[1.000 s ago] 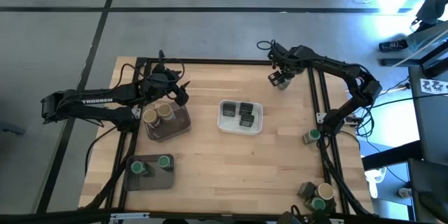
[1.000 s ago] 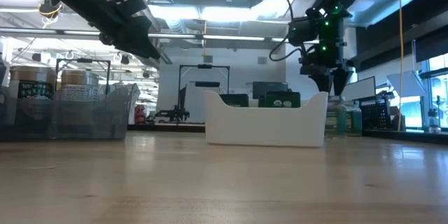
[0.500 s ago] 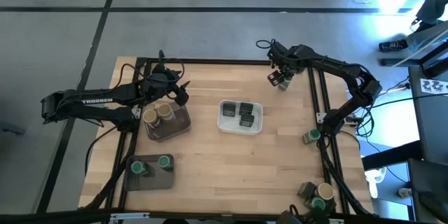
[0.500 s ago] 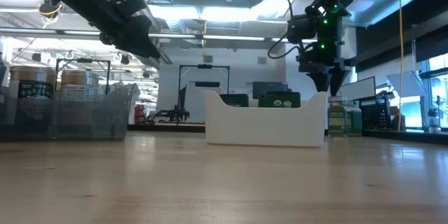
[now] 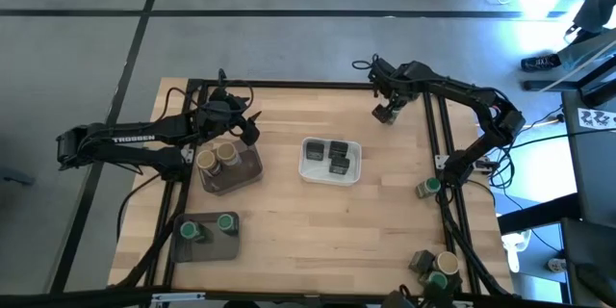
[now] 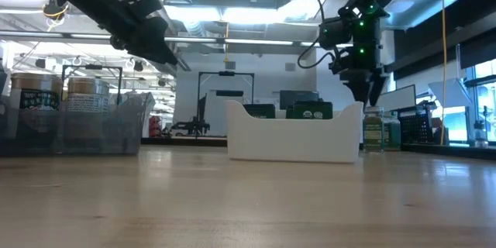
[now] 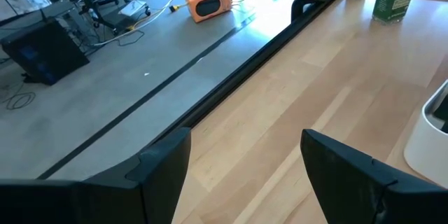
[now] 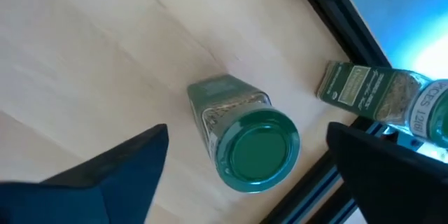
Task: Sort spices by type
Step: Put the green seasoning bottle into the bottom black bin
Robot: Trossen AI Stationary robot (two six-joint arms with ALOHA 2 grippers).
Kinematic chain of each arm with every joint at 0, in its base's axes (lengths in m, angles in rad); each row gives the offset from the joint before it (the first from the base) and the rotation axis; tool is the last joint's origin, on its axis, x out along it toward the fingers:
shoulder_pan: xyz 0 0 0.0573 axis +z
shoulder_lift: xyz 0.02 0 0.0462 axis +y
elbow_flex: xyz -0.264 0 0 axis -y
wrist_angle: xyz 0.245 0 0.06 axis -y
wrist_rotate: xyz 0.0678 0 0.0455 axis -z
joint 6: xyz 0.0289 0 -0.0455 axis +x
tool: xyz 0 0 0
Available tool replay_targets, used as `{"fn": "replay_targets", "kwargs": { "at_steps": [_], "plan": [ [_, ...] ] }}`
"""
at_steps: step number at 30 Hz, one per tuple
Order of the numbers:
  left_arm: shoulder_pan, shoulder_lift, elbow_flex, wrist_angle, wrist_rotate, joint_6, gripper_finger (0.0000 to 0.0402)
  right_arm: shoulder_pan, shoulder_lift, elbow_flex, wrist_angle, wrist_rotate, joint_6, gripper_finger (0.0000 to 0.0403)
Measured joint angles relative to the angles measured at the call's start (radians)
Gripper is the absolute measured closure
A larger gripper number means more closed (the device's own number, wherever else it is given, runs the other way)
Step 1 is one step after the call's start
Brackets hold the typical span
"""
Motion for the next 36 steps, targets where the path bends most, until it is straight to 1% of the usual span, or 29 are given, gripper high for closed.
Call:
{"fn": "replay_targets", "kwargs": {
  "at_steps": [2,6,12,24,26,28,36],
  "plan": [
    [0.000,0.000,0.000,0.000,0.000,-0.005,0.0133,0.000,0.000,0.000,0.000,0.000,-0.018,0.0009],
    [0.000,0.000,0.000,0.000,0.000,-0.009,0.0133,0.001,0.000,-0.008,0.017,-0.010,-0.009,0.0028],
    [0.000,0.000,0.000,0.000,0.000,-0.018,0.0133,-0.027,0.009,-0.072,0.023,-0.017,-0.011,0.0048],
    [0.000,0.000,0.000,0.000,0.002,-0.021,0.0133,-0.026,0.009,-0.167,0.118,-0.040,-0.014,0.0054],
    [0.000,0.000,0.000,0.000,0.002,-0.021,0.0133,-0.026,0.009,-0.169,0.127,-0.037,-0.014,0.0066],
    [0.000,0.000,0.000,0.000,0.002,-0.021,0.0133,-0.026,0.009,-0.170,0.133,-0.037,-0.014,0.0087],
    [0.000,0.000,0.000,-0.001,0.002,-0.022,0.0133,-0.026,0.006,-0.168,0.151,-0.035,-0.041,0.0192]
  ]
}}
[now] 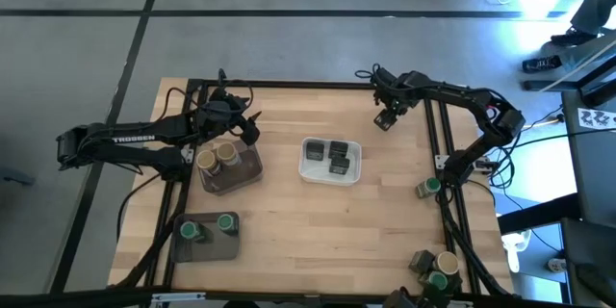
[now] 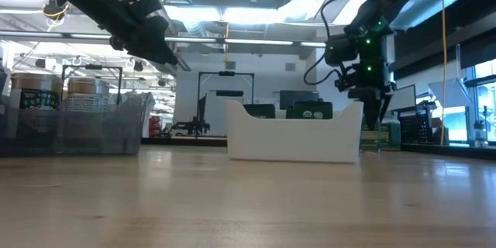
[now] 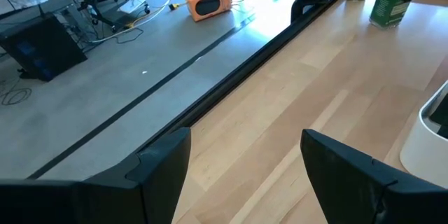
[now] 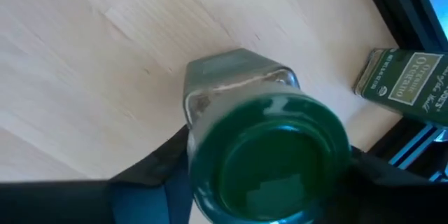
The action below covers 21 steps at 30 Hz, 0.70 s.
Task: Sort spices by type
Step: Put the green seasoning bottle into the bottom black bin
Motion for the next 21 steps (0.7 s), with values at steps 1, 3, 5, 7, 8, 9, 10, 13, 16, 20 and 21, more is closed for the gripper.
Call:
{"fn": "replay_targets", "kwargs": {
  "at_steps": [1,3,5,7,8,9,10,13,16,20,21],
  "plan": [
    [0.000,0.000,0.000,-0.001,0.000,0.001,0.0133,0.000,0.000,0.001,0.002,0.000,0.000,0.0195],
    [-0.004,0.000,0.000,-0.003,0.000,0.003,0.0133,0.002,0.000,0.001,0.005,0.000,-0.006,0.0195],
    [-0.011,0.000,0.000,-0.003,0.000,0.006,0.0133,0.018,0.000,0.001,0.005,0.003,-0.017,0.0195],
    [-0.021,0.000,0.000,-0.004,0.011,0.019,0.0133,0.036,-0.001,0.005,-0.005,0.012,-0.023,0.0195],
    [-0.027,0.000,0.000,-0.004,0.023,0.025,0.0133,0.046,0.000,0.014,-0.014,0.009,-0.023,0.0195],
    [-0.032,0.000,0.000,-0.004,0.039,0.029,0.0133,0.060,-0.001,0.028,-0.023,0.005,-0.022,0.0195],
    [-0.038,0.000,0.000,-0.003,0.056,0.032,0.0133,0.076,-0.003,0.045,-0.029,0.005,-0.019,0.0193],
    [-0.059,0.000,0.000,-0.004,0.074,0.034,0.0133,0.131,-0.012,0.107,-0.048,0.005,-0.006,0.0192],
    [-0.081,0.000,0.000,-0.005,0.075,0.026,0.0133,0.196,-0.012,0.176,-0.064,0.006,0.003,0.0197],
    [-0.116,0.000,0.000,-0.005,0.075,0.023,0.0133,0.296,-0.012,0.250,-0.062,0.008,0.013,0.0197],
    [-0.126,0.000,0.000,-0.005,0.075,0.023,0.0133,0.324,-0.012,0.266,-0.061,0.008,0.028,0.0195]
  ]
}}
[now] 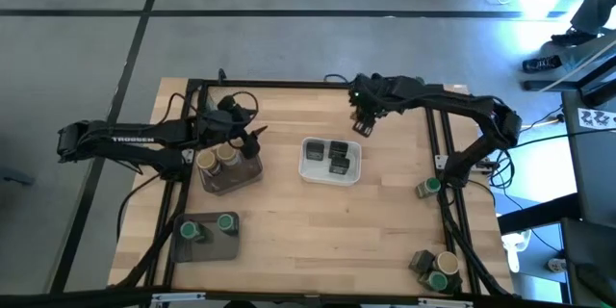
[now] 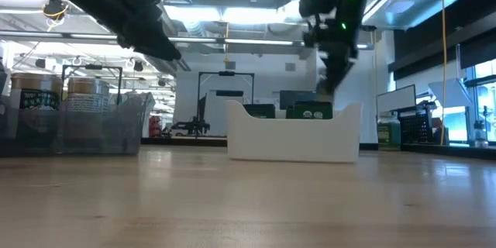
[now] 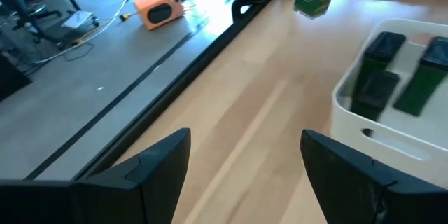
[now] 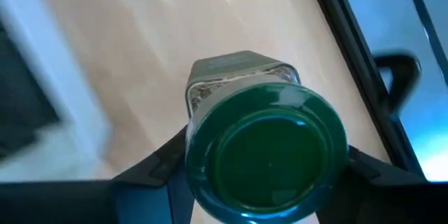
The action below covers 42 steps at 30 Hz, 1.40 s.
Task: Sort spices by type
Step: Put the green seasoning bottle into the bottom black bin
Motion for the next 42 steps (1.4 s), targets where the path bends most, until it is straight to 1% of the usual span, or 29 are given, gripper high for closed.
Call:
{"fn": "replay_targets", "kwargs": {
  "at_steps": [4,8,12,17,22,28,32,35,37,42],
  "plan": [
    [-0.043,0.000,0.000,-0.001,0.000,-0.008,0.0133,0.101,0.000,0.052,0.022,0.004,0.078,0.0194],
    [-0.090,0.000,0.000,-0.002,0.000,-0.010,0.0133,0.211,0.000,0.079,0.070,0.006,0.114,0.0197],
    [-0.140,0.000,0.000,-0.002,0.000,-0.025,0.0133,0.324,0.005,0.080,0.180,-0.068,0.133,0.0192],
    [-0.216,0.000,0.000,-0.010,0.000,-0.033,0.0133,0.457,0.046,0.080,0.374,-0.168,0.140,0.0196],
    [-0.282,0.000,0.000,-0.038,0.000,-0.073,0.0133,0.561,0.123,0.080,0.493,-0.193,0.142,0.0198],
    [-0.333,0.000,0.000,-0.071,0.000,-0.119,0.0133,0.612,0.208,0.080,0.541,-0.191,0.203,0.0192],
    [-0.348,0.000,0.000,-0.079,-0.001,-0.131,0.0133,0.630,0.244,0.080,0.511,-0.191,0.238,0.0195],
    [-0.356,0.000,0.000,-0.079,0.000,-0.131,0.0133,0.635,0.264,0.080,0.472,-0.192,0.266,0.0189],
    [-0.360,0.000,0.000,-0.078,-0.001,-0.132,0.0133,0.633,0.274,0.080,0.448,-0.213,0.291,0.0187],
    [-0.360,0.000,0.000,-0.073,-0.001,-0.132,0.0133,0.632,0.294,0.080,0.422,-0.207,0.280,0.0192]
  ]
}}
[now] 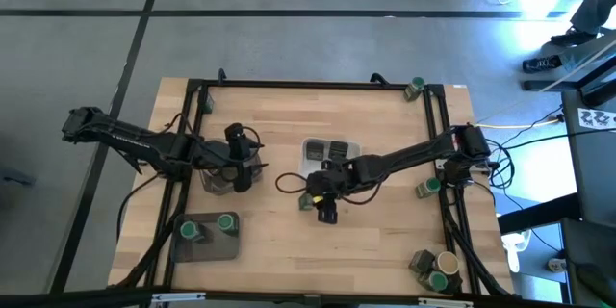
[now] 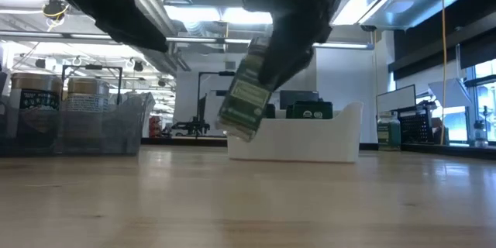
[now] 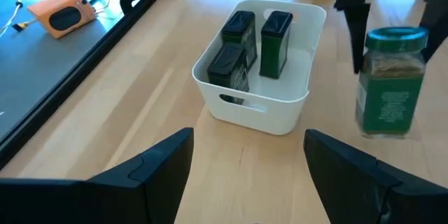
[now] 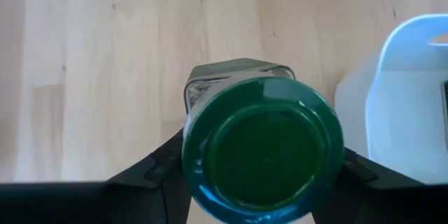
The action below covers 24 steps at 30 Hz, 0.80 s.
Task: Sort spices by type
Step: Put the green seasoning bottle into the bottom black bin
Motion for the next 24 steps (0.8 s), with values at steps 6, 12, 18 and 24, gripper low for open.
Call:
{"fn": "replay_targets", "kwargs": {
  "at_steps": [6,12,18,24],
  "plan": [
    [0.000,0.000,0.000,0.004,0.000,-0.016,0.0133,-0.007,0.023,0.000,-0.012,0.025,-0.022,0.0185],
    [0.000,0.000,0.000,0.002,-0.001,-0.016,0.0133,-0.008,0.037,0.000,0.001,0.018,-0.024,0.0185],
    [0.000,0.000,0.000,0.002,-0.001,-0.016,0.0133,-0.007,0.041,0.000,0.031,0.025,-0.010,0.0165],
    [0.000,0.000,0.000,0.002,-0.001,-0.016,0.0133,-0.007,0.040,0.000,0.036,0.024,0.010,0.0120]
  ]
}}
